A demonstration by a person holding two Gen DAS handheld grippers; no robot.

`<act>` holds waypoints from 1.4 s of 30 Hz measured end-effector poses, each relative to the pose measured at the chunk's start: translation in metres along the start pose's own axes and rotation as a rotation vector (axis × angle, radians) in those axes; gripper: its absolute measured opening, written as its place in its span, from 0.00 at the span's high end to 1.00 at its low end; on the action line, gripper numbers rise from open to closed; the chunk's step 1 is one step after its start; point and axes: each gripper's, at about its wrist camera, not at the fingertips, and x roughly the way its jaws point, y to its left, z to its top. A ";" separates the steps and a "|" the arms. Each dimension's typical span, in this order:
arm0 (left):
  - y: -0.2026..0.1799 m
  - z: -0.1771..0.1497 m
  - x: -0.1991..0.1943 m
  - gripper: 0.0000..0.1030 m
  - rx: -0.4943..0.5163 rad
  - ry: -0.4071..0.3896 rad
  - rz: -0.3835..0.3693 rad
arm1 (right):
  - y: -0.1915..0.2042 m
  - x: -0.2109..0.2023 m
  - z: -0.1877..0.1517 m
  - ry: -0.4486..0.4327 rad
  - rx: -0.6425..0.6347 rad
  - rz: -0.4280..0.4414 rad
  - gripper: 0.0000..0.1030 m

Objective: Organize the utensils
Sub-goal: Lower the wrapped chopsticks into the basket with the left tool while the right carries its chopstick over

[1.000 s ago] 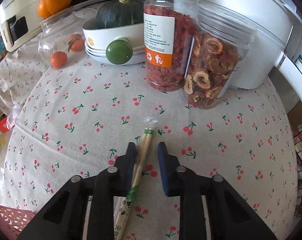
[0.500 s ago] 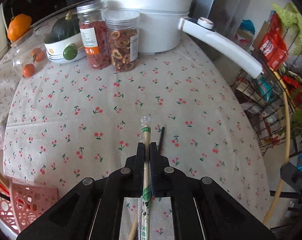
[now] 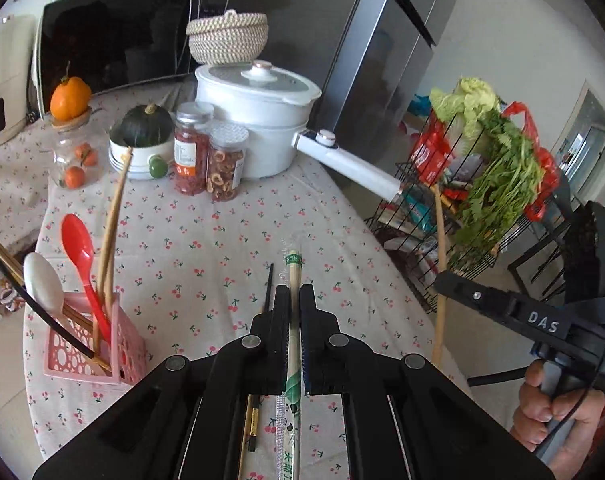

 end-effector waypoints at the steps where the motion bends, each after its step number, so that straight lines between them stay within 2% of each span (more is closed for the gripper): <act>1: 0.004 0.003 -0.014 0.96 -0.002 -0.047 -0.008 | 0.005 -0.002 -0.002 -0.008 -0.014 0.006 0.96; 7: 0.035 0.018 -0.091 0.96 -0.014 -0.357 0.029 | 0.028 -0.002 -0.009 -0.022 -0.067 0.026 0.96; 11: 0.060 0.023 -0.113 0.96 -0.026 -0.516 0.092 | 0.035 0.004 -0.011 -0.023 -0.081 0.021 0.96; 15: 0.080 0.026 -0.103 0.96 -0.026 -0.600 0.151 | 0.042 0.012 -0.012 -0.018 -0.095 0.012 0.96; 24: 0.105 0.026 -0.053 0.96 -0.008 -0.710 0.307 | 0.063 0.031 -0.013 -0.004 -0.160 -0.002 0.96; 29: 0.107 0.019 -0.034 0.95 0.043 -0.741 0.366 | 0.071 0.043 -0.012 0.004 -0.198 -0.023 0.96; 32: 0.111 0.010 -0.027 0.95 0.048 -0.728 0.368 | 0.071 0.048 -0.010 0.006 -0.199 -0.029 0.96; 37: 0.123 -0.003 -0.020 0.95 -0.029 -0.627 0.364 | 0.074 0.050 -0.011 0.001 -0.200 -0.026 0.96; 42: 0.128 -0.009 -0.031 0.94 -0.069 -0.518 0.360 | 0.085 0.043 -0.015 -0.023 -0.198 0.003 0.96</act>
